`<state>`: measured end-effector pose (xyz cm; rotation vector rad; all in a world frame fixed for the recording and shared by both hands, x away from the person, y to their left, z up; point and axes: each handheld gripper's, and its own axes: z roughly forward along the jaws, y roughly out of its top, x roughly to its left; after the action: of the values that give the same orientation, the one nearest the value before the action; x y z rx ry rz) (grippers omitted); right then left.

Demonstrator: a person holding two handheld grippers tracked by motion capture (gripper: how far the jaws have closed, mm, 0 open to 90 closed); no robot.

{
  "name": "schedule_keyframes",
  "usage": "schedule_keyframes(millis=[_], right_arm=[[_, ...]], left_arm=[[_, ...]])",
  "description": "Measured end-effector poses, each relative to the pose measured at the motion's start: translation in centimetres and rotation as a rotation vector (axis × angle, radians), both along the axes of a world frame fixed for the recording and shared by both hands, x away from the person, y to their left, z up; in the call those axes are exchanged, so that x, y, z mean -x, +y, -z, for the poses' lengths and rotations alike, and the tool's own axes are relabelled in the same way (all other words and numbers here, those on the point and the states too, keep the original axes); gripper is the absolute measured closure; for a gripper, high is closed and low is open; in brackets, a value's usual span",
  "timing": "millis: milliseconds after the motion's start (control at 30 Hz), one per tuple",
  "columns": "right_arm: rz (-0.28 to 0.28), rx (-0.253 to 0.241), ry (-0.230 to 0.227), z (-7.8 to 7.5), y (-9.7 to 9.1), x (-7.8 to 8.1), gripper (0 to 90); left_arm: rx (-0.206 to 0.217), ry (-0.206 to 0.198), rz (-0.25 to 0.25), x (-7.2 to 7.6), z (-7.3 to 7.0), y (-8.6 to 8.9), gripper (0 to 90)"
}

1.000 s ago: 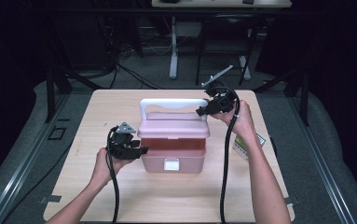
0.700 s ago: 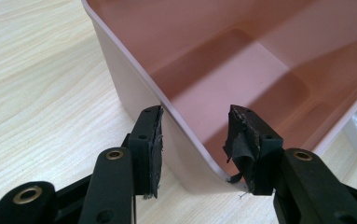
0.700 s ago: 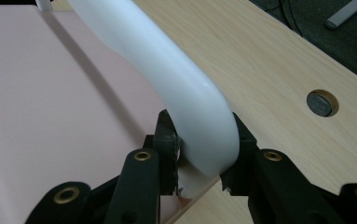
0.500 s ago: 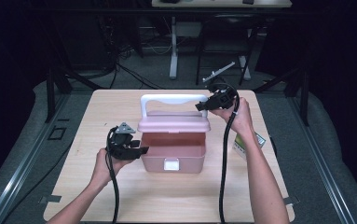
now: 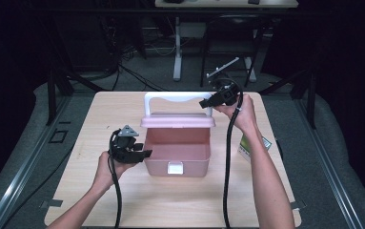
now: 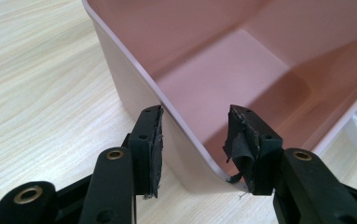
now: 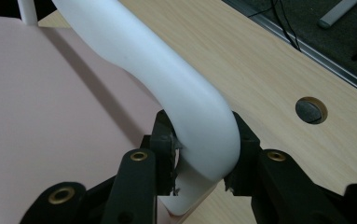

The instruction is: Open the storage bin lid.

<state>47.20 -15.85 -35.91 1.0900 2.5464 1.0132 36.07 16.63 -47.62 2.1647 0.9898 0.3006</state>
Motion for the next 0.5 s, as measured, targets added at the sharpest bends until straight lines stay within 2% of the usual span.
schedule_keyframes(millis=[100, 333, 500], right_arm=[[0.014, -0.014, 0.006, 0.0, -0.1, -0.6, 68.6], [0.039, -0.010, 0.026, -0.3, 0.2, -2.0, 68.2], [0.034, -0.023, 0.048, -0.3, 0.1, -2.8, 68.0]], left_arm=[[0.003, -0.001, -0.004, 0.0, 0.0, 0.0, 56.0], [0.010, -0.004, -0.012, 0.1, 0.1, 0.0, 56.0], [0.006, -0.001, -0.009, 0.0, 0.0, 0.0, 56.0]])
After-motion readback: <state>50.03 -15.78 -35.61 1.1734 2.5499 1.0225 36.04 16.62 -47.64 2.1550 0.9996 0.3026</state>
